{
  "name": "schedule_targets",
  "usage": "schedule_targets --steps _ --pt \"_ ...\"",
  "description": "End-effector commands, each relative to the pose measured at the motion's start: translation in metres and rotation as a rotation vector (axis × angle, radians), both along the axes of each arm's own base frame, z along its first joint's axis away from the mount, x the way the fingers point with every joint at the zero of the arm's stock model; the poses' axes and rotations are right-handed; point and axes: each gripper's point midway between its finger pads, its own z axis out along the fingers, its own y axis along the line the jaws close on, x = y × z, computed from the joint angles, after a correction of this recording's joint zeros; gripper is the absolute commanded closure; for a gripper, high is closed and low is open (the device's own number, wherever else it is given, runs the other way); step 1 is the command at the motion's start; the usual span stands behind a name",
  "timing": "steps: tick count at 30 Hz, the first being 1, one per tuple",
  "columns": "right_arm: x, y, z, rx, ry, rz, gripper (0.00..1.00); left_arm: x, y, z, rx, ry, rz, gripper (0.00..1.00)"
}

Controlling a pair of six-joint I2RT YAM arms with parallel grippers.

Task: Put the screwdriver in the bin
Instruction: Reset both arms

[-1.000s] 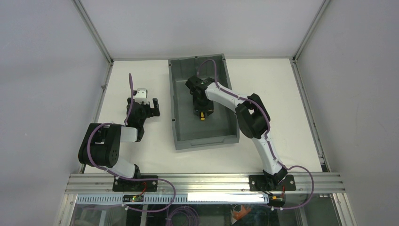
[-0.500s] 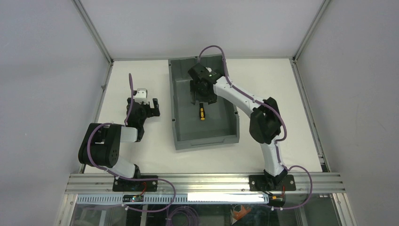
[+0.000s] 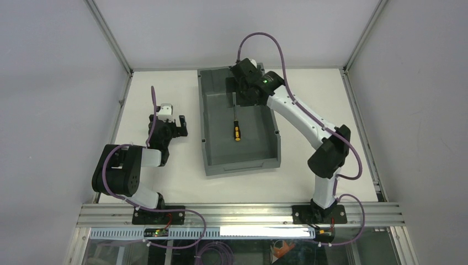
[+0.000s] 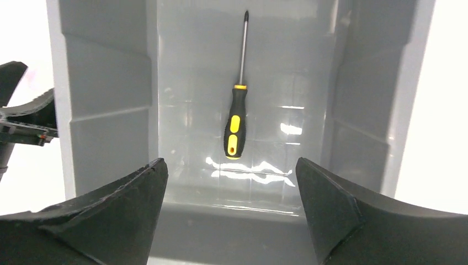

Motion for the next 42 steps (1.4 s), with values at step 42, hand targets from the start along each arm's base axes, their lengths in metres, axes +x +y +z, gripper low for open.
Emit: schedule_targets --steps 42 --pt "-0.008 -0.239 -0.025 -0.008 -0.241 -0.412 0.01 0.005 0.001 0.018 -0.015 -0.058 -0.003 0.01"
